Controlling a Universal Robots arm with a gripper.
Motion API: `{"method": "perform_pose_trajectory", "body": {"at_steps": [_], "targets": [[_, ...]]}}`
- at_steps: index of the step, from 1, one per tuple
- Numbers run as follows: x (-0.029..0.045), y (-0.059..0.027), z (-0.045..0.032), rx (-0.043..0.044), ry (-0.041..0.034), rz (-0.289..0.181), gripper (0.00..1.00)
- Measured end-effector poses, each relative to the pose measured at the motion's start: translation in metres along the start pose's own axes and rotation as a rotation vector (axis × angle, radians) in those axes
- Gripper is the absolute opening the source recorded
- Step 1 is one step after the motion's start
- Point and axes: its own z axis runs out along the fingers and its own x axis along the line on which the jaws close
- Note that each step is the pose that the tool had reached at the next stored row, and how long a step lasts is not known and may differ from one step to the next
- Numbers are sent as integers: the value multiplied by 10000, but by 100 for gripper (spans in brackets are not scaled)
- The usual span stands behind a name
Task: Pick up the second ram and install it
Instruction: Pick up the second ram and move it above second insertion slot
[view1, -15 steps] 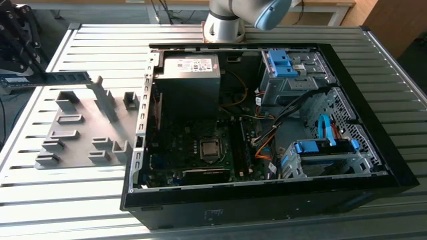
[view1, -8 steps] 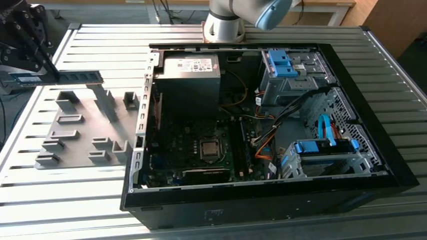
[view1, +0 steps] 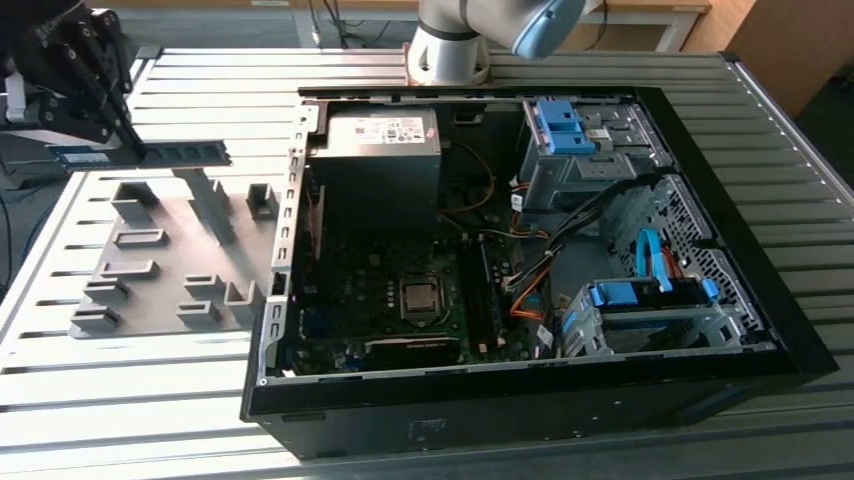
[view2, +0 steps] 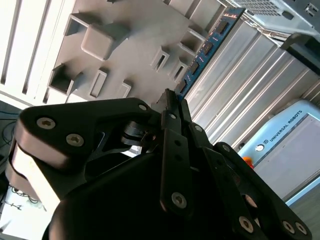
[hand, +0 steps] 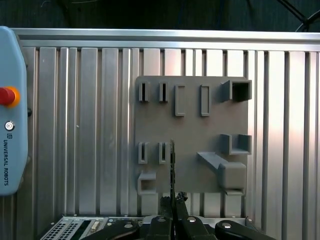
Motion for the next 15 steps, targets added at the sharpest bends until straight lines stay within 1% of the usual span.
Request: {"method": "perform_pose_trajectory", "body": {"at_steps": [6, 15], "targets": [[-3, -218, 4, 0, -1, 0, 14], [-8, -594, 12, -1, 1, 2, 14]]}}
